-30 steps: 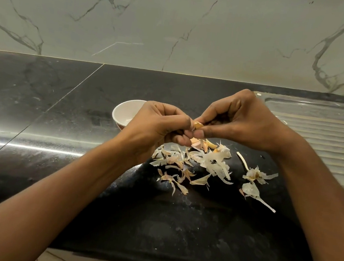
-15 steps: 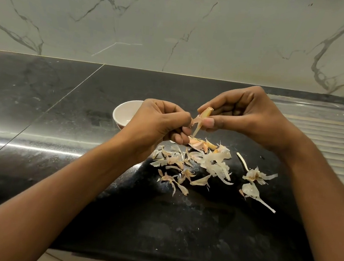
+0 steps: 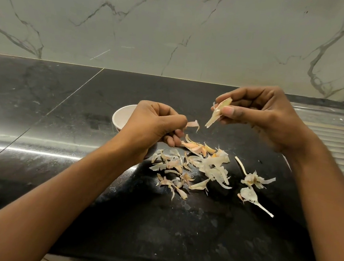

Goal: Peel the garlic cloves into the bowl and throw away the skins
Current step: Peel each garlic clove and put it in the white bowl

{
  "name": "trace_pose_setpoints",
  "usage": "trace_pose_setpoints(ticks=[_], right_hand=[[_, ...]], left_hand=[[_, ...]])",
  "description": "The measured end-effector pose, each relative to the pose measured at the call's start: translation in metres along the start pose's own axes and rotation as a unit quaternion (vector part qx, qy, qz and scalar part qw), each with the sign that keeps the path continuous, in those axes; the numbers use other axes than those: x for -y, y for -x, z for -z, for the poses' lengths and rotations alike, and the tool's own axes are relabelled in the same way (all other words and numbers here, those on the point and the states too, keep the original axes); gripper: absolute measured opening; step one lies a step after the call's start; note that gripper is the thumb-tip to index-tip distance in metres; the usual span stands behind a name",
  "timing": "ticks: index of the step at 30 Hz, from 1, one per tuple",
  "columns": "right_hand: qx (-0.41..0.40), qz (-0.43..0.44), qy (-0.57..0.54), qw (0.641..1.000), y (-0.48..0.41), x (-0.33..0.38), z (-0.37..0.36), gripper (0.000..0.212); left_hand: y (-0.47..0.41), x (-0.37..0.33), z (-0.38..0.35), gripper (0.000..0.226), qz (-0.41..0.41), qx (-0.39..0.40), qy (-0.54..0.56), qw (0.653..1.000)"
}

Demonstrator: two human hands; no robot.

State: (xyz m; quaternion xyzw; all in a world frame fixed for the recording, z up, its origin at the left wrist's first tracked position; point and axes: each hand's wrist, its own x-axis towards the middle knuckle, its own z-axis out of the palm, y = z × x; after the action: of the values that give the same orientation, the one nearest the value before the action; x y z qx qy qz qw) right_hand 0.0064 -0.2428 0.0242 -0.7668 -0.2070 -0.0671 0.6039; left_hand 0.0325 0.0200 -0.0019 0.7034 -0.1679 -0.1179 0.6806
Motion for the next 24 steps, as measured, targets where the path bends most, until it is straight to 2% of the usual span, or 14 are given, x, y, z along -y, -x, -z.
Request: trace_pose_setpoints(ticks=[5,7,11,17,24], right_hand=[[0.063,-0.042,0.038,0.996,0.000,-0.001,-0.004,0.032],[0.079,-0.061,0.050,0.994,-0.001,-0.001,-0.007,0.033],[0.086,-0.083,0.062,0.991,-0.002,0.000,-0.010,0.034],[0.101,-0.098,0.078,0.987,-0.002,0.000,-0.013,0.031],[0.097,-0.088,0.073,0.989,-0.002,0.001,-0.016,0.027]], left_hand=[[0.000,0.003,0.000,0.002,-0.044,-0.006,-0.076,0.996],[0.000,0.004,0.001,0.011,-0.068,0.003,-0.085,0.994],[0.000,0.006,-0.001,0.017,-0.089,0.030,-0.109,0.990],[-0.002,0.007,-0.003,0.021,-0.082,0.036,-0.084,0.992],[-0.001,0.011,-0.004,0.010,-0.117,0.035,-0.125,0.985]])
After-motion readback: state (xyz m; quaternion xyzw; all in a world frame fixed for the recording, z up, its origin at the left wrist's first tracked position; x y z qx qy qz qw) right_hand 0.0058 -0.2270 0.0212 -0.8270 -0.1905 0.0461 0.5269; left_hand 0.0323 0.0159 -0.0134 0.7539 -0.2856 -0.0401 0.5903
